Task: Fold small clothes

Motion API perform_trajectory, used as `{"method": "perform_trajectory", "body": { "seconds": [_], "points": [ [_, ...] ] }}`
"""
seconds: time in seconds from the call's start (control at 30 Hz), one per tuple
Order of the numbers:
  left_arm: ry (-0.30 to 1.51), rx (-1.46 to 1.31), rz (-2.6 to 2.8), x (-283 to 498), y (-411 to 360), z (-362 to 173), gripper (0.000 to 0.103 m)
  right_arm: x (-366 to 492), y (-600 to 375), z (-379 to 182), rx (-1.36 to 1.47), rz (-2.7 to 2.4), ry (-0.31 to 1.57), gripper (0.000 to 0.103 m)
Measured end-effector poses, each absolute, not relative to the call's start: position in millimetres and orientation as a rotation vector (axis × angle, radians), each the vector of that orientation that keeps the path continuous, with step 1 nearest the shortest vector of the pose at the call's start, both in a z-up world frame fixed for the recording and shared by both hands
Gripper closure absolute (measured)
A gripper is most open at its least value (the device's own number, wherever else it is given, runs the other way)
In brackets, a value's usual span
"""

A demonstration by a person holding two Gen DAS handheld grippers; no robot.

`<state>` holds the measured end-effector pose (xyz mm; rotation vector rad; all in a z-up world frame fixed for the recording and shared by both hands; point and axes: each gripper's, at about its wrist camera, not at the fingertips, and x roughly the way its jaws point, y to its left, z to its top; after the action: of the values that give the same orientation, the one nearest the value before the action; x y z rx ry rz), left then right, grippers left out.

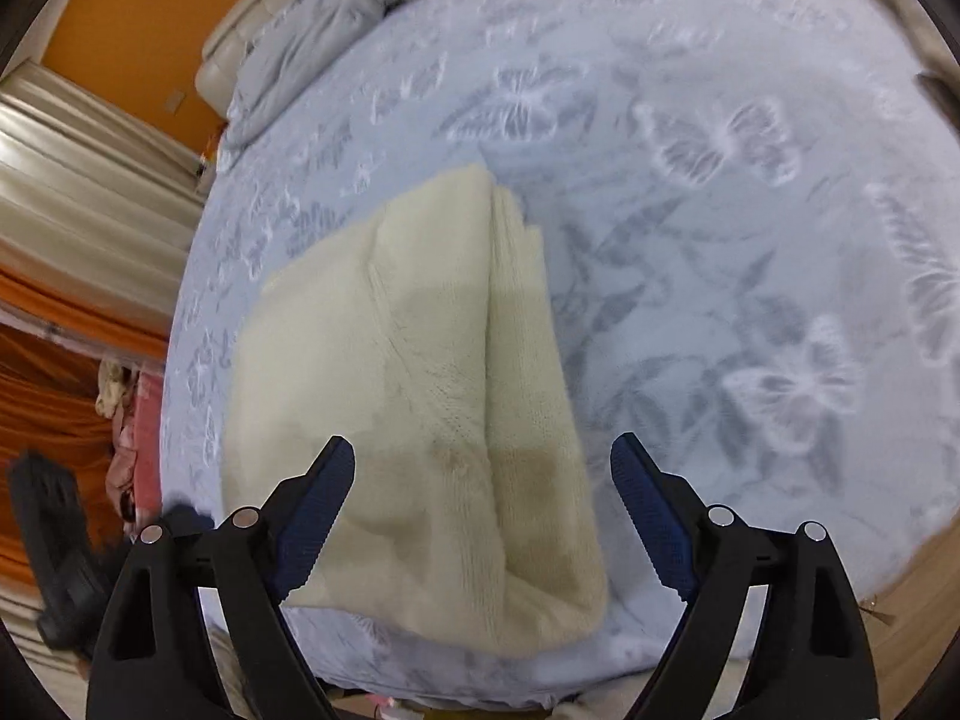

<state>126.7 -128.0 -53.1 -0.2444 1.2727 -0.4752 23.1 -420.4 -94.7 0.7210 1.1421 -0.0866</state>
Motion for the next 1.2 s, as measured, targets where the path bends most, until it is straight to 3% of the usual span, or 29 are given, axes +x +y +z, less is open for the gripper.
{"method": "perform_trajectory", "body": {
  "seconds": [0.13, 0.27, 0.47, 0.53, 0.6, 0.67, 0.73, 0.8, 0.87, 0.93, 1.0, 1.07, 1.2],
  "points": [
    [1.395, -0.218, -0.421, 161.5, -144.2, -92.7, 0.005, 38.1, -412.6, -136.3, 0.815, -0.032, 1.212, 0.017],
    [1.495, -0.331, -0.491, 177.1, -147.6, -126.7, 0.005, 46.3, -414.2, -151.2, 0.924, 0.021, 1.173, 0.005],
    [1.571, -0.424, -0.537, 184.7, -153.1, -144.2, 0.005, 56.3, -419.4, -160.1, 0.989, 0.096, 1.101, 0.005],
    [1.545, -0.378, -0.527, 179.4, -157.2, -136.0, 0.01, 56.9, -417.0, -157.2, 0.96, 0.114, 1.091, 0.035],
    [1.517, -0.328, -0.514, 173.8, -160.4, -124.2, 0.023, 53.9, -414.2, -150.3, 0.939, 0.113, 1.077, 0.057],
    [1.484, -0.301, -0.543, 166.6, -159.3, -108.3, 0.035, 46.0, -411.8, -136.7, 0.937, 0.136, 1.049, 0.063],
    [1.473, -0.304, -0.57, 163.7, -156.7, -99.5, 0.036, 40.1, -406.7, -131.5, 0.931, 0.145, 1.058, 0.063],
    [1.488, -0.291, -0.577, 160.5, -153.2, -103.5, 0.034, 40.6, -402.7, -147.5, 0.94, 0.109, 1.128, 0.048],
    [1.517, -0.283, -0.562, 162.7, -150.6, -122.5, 0.024, 44.6, -403.5, -157.7, 0.976, 0.09, 1.154, 0.036],
    [1.52, -0.328, -0.544, 167.3, -146.1, -130.8, 0.022, 50.5, -398.3, -158.1, 0.952, 0.095, 1.145, 0.038],
    [1.51, -0.302, -0.533, 166.2, -149.4, -122.9, 0.029, 48.9, -395.0, -147.9, 0.904, 0.094, 1.126, 0.056],
    [1.472, -0.245, -0.532, 160.6, -147.5, -107.0, 0.036, 45.7, -394.3, -134.3, 0.892, 0.096, 1.098, 0.064],
    [1.385, -0.142, -0.532, 146.0, -154.2, -64.7, 0.039, 28.6, -385.6, -98.1, 0.863, 0.069, 1.026, 0.066]
  ]
}}
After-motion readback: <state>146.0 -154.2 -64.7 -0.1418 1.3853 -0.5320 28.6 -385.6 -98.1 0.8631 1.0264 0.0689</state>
